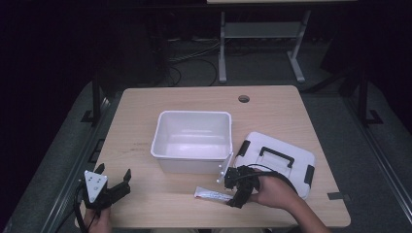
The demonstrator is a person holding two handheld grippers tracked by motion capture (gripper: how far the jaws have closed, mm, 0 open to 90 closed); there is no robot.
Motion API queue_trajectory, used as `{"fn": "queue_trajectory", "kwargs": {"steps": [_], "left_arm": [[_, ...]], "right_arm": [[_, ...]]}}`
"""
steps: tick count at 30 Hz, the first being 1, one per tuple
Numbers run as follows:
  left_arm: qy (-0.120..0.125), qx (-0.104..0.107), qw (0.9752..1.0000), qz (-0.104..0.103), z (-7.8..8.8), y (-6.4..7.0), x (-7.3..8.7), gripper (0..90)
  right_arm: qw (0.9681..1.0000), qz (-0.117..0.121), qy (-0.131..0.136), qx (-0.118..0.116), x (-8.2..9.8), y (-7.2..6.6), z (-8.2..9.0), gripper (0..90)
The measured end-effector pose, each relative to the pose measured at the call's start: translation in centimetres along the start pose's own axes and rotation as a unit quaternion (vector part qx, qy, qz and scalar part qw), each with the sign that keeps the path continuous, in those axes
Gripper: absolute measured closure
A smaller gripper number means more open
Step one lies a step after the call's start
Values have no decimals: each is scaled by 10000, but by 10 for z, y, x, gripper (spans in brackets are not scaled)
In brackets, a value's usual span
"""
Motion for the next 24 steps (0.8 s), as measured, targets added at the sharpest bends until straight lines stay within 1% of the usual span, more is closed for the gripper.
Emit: {"fn": "queue_trajectory", "kwargs": {"steps": [2,4,7,11,17,19,24], "left_arm": [[7,-2,10000,8,0,0,0,135],[8,-9,10000,14,0,-1,0,136],[9,-13,10000,13,0,-1,0,136],[7,-11,10000,11,0,-1,0,135],[9,-2,10000,11,0,0,0,136],[11,-1,10000,11,0,0,0,135],[6,-11,10000,18,0,-1,0,136]], "right_arm": [[10000,8,-3,-17,-2,-1,-1,313],[10000,77,-20,-57,-5,-3,-5,322],[9999,77,4,-107,-8,-5,-7,325],[9998,122,-65,-127,-9,-6,-12,334],[9996,219,-150,-102,-10,-7,-19,402],[9995,240,-148,-126,-11,-7,-20,434],[9995,216,-179,-148,-11,-6,-24,491]]}}
Point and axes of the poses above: each handheld gripper's, and its own axes: z roughly backward along the jaws, x roughly out of its underside, y roughly to its right, the point moved 9 cm from there along -z, roughly forward along the jaws, and after that the axes turned 9 degrees about y, right-handed, at the moved point
